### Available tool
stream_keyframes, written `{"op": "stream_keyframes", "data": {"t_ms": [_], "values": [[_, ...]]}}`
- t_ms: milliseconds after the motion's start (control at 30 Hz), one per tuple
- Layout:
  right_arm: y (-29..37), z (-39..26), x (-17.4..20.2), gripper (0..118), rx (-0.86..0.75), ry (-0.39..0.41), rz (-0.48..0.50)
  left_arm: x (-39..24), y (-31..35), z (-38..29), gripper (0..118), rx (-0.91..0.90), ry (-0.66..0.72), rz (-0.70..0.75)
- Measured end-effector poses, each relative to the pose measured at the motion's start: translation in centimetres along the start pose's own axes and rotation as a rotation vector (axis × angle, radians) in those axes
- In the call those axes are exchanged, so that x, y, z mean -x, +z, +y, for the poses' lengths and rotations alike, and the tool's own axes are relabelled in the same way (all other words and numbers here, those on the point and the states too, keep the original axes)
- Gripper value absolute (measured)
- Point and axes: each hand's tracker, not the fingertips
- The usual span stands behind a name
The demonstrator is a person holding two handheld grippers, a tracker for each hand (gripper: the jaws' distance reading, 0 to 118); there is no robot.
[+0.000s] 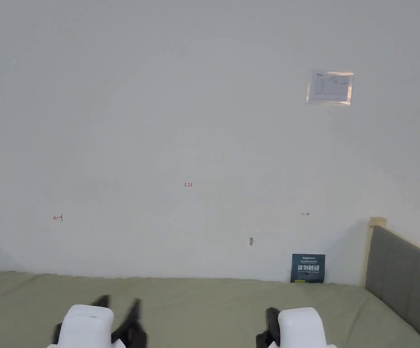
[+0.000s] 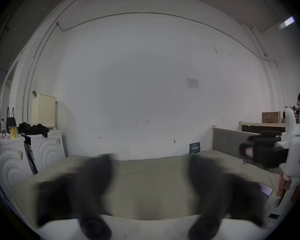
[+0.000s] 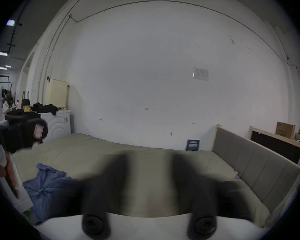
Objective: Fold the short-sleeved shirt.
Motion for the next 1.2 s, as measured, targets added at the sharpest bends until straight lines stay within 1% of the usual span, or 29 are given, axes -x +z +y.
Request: {"op": "stream_keyframes", "data": {"t_ms": [33,67,100,233,300,367,433,533,567,633,700,767,833,867,933,967,1000,1033,1100,1133,1167,1200], "values": [[0.2,-0.2,0.2,0,-0.023,-0.011,-0.011,-0.3,-0.2,0.0,0,0.000,-0.044,0.065],[0.2,-0.1,0.1,0,-0.015,-0.016,0.024,-0.3,-0.2,-0.1,0,-0.025,-0.019,0.063],[0.2,-0.1,0.0,0,-0.008,-0.028,0.043,-0.4,-0.3,0.1,0,-0.025,-0.003,-0.016],[0.4,-0.1,-0.1,0,-0.008,-0.007,0.027,-0.6,-1.0,0.0,0,-0.009,-0.015,0.011],[0.3,0.0,0.0,0,-0.001,0.012,0.045,-0.3,-0.7,0.0,0,-0.006,-0.014,0.019],[0.3,0.0,1.0,0,-0.005,0.031,0.073,0.8,-0.3,0.0,0,0.007,-0.013,0.040],[0.0,0.2,2.8,0,-0.008,0.017,0.152,2.4,0.8,-0.2,0,0.029,-0.024,0.083],[-0.1,0.2,6.8,0,-0.010,-0.019,0.270,5.9,3.0,-0.7,0,0.040,-0.045,0.211],[-0.2,0.1,8.4,0,-0.007,-0.020,0.321,7.3,4.1,-0.9,0,0.047,-0.040,0.246],[0.0,-0.5,11.5,0,-0.003,-0.019,0.381,9.8,6.0,-1.2,0,0.071,-0.038,0.305],[0.3,-1.1,14.0,0,0.015,-0.053,0.456,12.0,8.2,-2.1,0,0.099,-0.048,0.383],[0.6,-2.0,16.0,0,0.050,-0.080,0.508,13.8,9.6,-2.8,0,0.128,-0.040,0.415],[0.6,-3.0,17.0,0,0.076,-0.061,0.541,15.3,10.4,-3.6,0,0.166,-0.014,0.442],[0.6,-3.6,17.6,0,0.096,-0.041,0.564,16.3,10.4,-4.0,0,0.193,0.001,0.441],[0.3,-4.8,18.3,0,0.133,-0.015,0.576,18.3,9.2,-5.0,0,0.294,0.051,0.428],[0.0,-5.4,18.4,1,0.149,-0.005,0.571,19.7,7.9,-5.9,0,0.396,0.075,0.403],[-0.3,-6.1,18.7,5,0.165,0.002,0.570,21.2,6.3,-7.1,0,0.512,0.120,0.357],[-0.7,-6.6,18.7,5,0.181,0.002,0.571,22.4,4.7,-8.6,0,0.606,0.158,0.343],[-1.9,-7.9,18.5,5,0.226,-0.005,0.584,24.2,1.0,-12.5,0,0.751,0.167,0.347],[-2.4,-8.4,18.6,5,0.248,-0.006,0.588,24.9,-0.6,-14.7,0,0.804,0.134,0.341],[-3.0,-8.9,18.6,5,0.257,0.002,0.583,25.6,-1.9,-16.6,0,0.861,0.129,0.310],[-3.7,-9.5,18.7,5,0.267,0.016,0.576,26.4,-3.7,-19.4,0,0.901,0.173,0.262]]}}
